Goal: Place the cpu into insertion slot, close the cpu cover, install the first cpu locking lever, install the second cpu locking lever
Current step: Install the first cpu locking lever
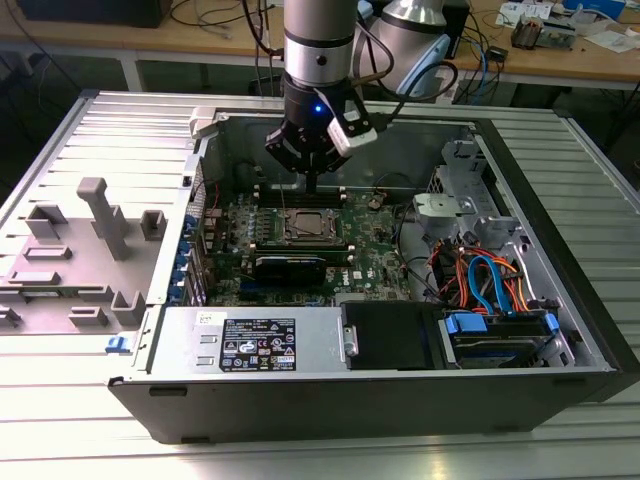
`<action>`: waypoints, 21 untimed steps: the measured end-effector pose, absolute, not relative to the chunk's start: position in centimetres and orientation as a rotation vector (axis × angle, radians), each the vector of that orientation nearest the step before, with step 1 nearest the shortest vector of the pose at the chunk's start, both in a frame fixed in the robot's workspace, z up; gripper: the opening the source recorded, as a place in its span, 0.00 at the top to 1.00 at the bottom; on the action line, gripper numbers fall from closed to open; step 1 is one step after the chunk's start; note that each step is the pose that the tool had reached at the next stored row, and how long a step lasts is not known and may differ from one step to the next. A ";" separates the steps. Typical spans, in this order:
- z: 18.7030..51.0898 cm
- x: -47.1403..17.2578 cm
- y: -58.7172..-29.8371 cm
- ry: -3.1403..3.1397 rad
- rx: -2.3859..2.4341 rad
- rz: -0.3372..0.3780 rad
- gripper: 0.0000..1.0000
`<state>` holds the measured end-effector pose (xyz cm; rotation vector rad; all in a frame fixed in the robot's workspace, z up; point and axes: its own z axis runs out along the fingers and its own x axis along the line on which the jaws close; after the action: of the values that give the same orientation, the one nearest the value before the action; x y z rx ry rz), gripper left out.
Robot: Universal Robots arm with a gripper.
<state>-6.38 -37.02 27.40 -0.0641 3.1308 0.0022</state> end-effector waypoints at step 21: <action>27.4 -6.4 -37.0 3.128 -0.140 0.003 0.89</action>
<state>-6.38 -37.02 27.40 -0.1396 3.1283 0.0026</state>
